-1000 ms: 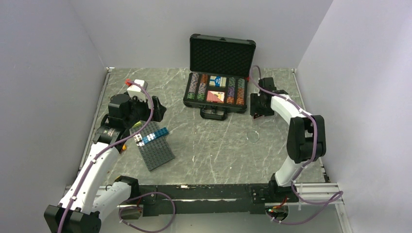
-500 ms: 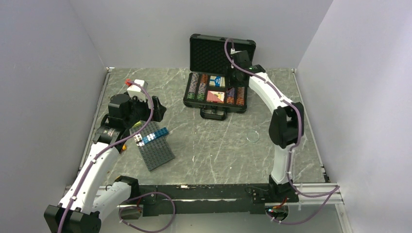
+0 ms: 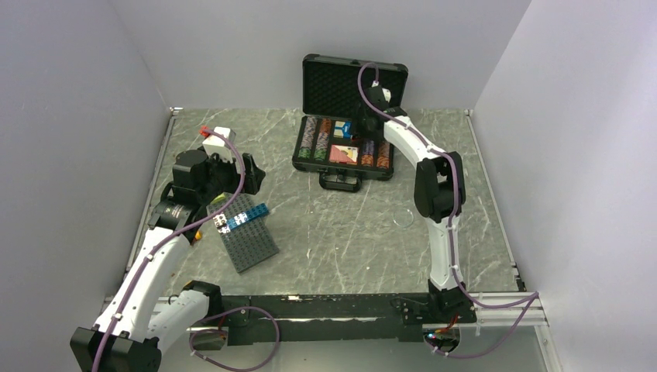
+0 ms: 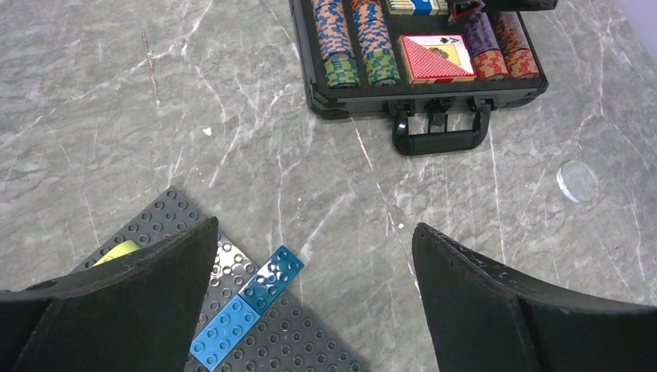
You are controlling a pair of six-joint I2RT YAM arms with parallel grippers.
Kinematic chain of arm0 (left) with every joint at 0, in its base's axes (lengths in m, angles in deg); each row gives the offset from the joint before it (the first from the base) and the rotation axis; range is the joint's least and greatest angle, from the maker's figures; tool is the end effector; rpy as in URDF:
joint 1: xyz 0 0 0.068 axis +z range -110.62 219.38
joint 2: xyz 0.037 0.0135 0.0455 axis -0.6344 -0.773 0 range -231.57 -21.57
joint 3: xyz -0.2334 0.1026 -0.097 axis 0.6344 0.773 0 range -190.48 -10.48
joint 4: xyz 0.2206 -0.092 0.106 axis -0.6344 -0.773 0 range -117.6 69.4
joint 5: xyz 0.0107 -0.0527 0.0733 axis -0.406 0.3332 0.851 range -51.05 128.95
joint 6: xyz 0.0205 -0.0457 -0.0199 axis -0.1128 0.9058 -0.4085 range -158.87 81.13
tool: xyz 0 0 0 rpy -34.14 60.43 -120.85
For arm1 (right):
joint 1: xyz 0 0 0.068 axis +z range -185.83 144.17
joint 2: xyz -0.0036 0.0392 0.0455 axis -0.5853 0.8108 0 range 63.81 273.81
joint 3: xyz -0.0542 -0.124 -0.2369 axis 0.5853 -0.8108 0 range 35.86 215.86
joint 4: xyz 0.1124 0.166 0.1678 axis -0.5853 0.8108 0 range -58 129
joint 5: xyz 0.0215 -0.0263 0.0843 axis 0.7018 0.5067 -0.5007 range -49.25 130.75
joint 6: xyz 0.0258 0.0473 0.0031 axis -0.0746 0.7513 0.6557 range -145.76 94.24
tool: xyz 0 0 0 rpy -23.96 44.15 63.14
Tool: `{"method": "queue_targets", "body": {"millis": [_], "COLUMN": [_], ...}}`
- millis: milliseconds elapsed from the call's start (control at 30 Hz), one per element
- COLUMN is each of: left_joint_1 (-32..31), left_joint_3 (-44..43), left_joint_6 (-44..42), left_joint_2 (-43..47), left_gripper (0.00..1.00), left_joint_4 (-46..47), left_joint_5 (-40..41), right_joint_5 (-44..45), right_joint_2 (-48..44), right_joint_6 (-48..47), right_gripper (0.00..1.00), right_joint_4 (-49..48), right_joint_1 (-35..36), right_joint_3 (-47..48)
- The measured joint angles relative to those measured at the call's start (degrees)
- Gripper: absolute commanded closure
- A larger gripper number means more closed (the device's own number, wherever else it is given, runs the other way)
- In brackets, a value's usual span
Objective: Pack up texas hold em set
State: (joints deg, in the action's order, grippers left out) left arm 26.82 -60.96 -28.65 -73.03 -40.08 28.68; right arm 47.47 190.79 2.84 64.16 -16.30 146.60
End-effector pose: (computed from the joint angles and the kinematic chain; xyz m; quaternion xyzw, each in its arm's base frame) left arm 0.1975 -0.0504 0.3377 0.0677 0.8170 -0.1842 0.5422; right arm 0.4759 0.1643 0.2316 0.0946 0.9286 0.0946 0.3460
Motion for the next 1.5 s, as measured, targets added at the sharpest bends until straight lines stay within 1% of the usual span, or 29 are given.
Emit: {"method": "queue_targets", "body": {"millis": [133,300,467,767,833,933,1100,1233,1500], "left_joint_1": [0.0,0.0,0.1,0.4,0.5,0.5,0.5,0.6,0.7], "left_joint_3": [0.0,0.0,0.0,0.0,0.0,0.0,0.0,0.0,0.0], "left_joint_6": [0.0,0.0,0.0,0.0,0.0,0.0,0.0,0.0,0.0], "left_joint_2": [0.0,0.0,0.0,0.0,0.0,0.0,0.0,0.0,0.0], "left_gripper": [0.01,0.01,0.01,0.01,0.01,0.01,0.01,0.01,0.01], "left_joint_4": [0.0,0.0,0.0,0.0,0.0,0.0,0.0,0.0,0.0], "left_joint_5": [0.0,-0.4,-0.4,-0.5,-0.5,-0.5,-0.5,-0.5,-0.5], "right_joint_5": [2.2,3.5,4.2,5.6,6.3,6.9,7.9,8.3,8.3], "right_joint_2": [0.7,3.7,7.3,9.3,9.7,9.8,9.9,9.9,10.0], "right_joint_6": [4.3,7.5,9.0,11.6,11.8,11.9,11.9,11.9,11.2], "right_gripper": [0.63,0.63,0.63,0.58,0.55,0.47,0.35,0.28,0.22], "right_joint_4": [-3.1,-5.1,-5.5,-6.0,-6.0,-6.0,-6.0,-6.0,-5.7], "right_joint_1": [0.4,1.1,1.6,2.1,2.3,2.6,2.9,3.1,3.2], "right_joint_3": [0.6,3.3,6.8,9.9,10.4,10.5,10.5,10.5,11.1]}}
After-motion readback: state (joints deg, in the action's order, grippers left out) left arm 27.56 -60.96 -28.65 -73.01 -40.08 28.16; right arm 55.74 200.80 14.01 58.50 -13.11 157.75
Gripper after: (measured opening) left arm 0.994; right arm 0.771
